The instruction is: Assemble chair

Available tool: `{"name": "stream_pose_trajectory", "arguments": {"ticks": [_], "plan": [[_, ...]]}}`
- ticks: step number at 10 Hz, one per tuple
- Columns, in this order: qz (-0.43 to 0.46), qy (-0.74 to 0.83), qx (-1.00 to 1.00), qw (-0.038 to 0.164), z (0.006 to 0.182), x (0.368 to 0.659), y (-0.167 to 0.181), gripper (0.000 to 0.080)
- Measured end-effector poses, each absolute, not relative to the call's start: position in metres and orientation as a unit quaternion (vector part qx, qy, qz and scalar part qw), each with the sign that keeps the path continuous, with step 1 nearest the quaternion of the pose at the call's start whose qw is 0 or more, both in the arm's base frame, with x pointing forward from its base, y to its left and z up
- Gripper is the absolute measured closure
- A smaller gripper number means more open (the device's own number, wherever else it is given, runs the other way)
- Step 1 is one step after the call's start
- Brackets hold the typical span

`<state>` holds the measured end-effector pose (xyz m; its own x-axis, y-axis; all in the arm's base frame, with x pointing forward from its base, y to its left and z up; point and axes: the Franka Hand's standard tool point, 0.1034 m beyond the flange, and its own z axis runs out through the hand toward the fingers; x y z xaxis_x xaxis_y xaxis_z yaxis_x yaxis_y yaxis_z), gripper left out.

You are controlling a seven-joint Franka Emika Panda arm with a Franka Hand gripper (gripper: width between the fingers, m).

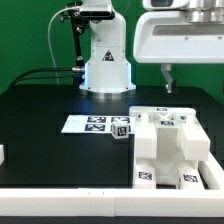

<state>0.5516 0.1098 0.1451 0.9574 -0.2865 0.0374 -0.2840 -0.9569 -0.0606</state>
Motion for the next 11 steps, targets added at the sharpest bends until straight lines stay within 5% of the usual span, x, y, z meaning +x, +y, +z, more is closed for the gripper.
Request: {"name": "stream_pose_trajectory", "arguments": {"ticks": [6, 8, 11], "plan": [[0.004, 0.175, -0.984, 0.045, 0.145, 0.529, 0.105, 0.0150], [0.033, 0.189, -0.979, 0.062, 0.134, 0.506, 0.098, 0.0150], [0.063, 0.190, -0.978, 0.062, 0.123, 0.471, 0.093, 0.0150]]}}
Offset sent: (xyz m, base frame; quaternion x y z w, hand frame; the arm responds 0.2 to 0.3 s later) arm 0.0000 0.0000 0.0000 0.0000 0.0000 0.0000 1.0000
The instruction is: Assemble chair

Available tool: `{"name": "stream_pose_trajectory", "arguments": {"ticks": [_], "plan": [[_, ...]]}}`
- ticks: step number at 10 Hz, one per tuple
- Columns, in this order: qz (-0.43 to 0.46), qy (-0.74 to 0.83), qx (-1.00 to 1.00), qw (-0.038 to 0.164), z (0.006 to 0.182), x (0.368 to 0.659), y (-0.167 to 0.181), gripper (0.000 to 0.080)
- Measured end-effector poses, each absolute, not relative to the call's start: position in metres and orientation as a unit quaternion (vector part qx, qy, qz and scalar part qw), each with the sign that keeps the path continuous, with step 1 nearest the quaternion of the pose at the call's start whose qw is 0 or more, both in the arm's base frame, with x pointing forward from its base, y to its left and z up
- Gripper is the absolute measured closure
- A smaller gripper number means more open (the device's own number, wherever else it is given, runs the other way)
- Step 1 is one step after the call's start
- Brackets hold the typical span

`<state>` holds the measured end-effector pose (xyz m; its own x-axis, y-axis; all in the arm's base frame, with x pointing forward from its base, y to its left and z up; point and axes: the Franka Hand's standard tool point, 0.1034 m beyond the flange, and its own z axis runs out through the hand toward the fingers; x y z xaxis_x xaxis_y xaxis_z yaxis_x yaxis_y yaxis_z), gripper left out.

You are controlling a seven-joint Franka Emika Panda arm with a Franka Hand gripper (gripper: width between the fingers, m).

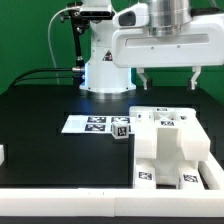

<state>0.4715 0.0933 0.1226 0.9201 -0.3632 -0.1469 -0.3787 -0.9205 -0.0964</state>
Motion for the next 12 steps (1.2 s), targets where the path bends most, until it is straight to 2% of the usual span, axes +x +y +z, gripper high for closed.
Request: {"name": "stream_pose_trajectory", "arguments": {"ticks": [3, 5, 6, 7, 8, 12], "plan": [[0.058, 0.186, -0.979, 0.061, 0.121, 0.472, 0.093, 0.0150], [0.026, 0.125, -0.990, 0.055, 0.104, 0.449, 0.095, 0.0150], [0.024, 0.118, -0.991, 0.054, 0.108, 0.442, 0.094, 0.0150], [0.010, 0.116, -0.992, 0.039, 0.109, 0.437, 0.096, 0.0150], [0.005, 0.134, -0.990, 0.034, 0.102, 0.431, 0.098, 0.0150], [0.006, 0.129, -0.991, 0.034, 0.101, 0.431, 0.097, 0.0150]]}}
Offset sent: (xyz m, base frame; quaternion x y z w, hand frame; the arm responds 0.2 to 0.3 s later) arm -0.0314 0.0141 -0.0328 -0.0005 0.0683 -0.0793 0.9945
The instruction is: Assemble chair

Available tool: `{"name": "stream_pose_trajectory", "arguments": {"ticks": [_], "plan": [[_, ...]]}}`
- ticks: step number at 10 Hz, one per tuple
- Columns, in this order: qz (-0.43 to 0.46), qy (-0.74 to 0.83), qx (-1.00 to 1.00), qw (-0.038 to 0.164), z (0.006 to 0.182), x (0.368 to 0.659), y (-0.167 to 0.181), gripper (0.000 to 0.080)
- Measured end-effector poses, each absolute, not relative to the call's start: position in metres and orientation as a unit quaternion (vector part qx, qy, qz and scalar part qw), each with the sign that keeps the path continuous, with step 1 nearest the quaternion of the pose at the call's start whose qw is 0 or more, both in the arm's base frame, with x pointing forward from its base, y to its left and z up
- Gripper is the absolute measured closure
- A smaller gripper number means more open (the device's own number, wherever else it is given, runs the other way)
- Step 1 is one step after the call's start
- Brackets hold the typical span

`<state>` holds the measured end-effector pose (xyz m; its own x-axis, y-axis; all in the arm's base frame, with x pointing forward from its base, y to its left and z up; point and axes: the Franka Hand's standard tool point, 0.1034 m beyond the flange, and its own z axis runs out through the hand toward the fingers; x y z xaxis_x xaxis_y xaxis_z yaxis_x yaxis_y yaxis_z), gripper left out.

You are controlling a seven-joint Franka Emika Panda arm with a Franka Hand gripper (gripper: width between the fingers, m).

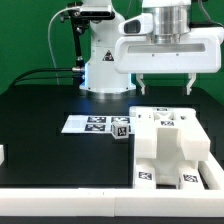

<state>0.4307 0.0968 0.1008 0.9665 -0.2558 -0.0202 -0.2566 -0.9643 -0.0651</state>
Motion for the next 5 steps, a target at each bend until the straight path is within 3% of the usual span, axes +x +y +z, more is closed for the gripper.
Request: {"name": "stream_pose_trajectory", "arguments": {"ticks": [2, 5], "plan": [[0.007, 0.142, -0.990, 0.025, 0.073, 0.407, 0.092, 0.0150], [0.000, 0.139, -0.990, 0.007, 0.045, 0.401, 0.090, 0.0150]]}}
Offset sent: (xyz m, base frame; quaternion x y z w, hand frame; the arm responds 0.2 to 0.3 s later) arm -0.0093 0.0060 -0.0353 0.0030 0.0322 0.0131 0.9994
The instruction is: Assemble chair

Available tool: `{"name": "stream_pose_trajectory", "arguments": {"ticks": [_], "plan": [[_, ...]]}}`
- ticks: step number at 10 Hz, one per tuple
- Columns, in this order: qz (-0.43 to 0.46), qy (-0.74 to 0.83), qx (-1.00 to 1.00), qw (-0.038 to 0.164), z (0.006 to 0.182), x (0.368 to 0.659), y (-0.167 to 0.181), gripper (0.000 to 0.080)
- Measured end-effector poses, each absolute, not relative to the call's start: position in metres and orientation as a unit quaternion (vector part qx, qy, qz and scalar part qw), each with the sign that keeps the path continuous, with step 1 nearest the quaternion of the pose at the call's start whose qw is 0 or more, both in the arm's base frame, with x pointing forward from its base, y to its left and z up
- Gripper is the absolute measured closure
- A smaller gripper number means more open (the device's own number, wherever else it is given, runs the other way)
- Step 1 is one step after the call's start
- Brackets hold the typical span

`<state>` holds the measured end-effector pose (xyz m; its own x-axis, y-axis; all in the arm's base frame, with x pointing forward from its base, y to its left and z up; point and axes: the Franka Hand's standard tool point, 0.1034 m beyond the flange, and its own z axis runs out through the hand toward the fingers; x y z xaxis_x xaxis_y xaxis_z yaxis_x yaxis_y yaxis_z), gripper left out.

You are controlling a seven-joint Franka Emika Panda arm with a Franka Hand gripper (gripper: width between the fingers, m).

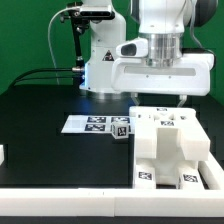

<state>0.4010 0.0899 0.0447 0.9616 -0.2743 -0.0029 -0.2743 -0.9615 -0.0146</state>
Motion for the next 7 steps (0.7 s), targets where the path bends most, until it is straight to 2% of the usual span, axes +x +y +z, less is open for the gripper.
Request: {"name": "stream_pose_trajectory", "arguments": {"ticks": [4, 7], "plan": [[0.000, 0.131, -0.991, 0.001, 0.029, 0.406, 0.097, 0.0150], [-0.005, 0.125, -0.992, -0.010, 0.010, 0.404, 0.096, 0.0150]]}}
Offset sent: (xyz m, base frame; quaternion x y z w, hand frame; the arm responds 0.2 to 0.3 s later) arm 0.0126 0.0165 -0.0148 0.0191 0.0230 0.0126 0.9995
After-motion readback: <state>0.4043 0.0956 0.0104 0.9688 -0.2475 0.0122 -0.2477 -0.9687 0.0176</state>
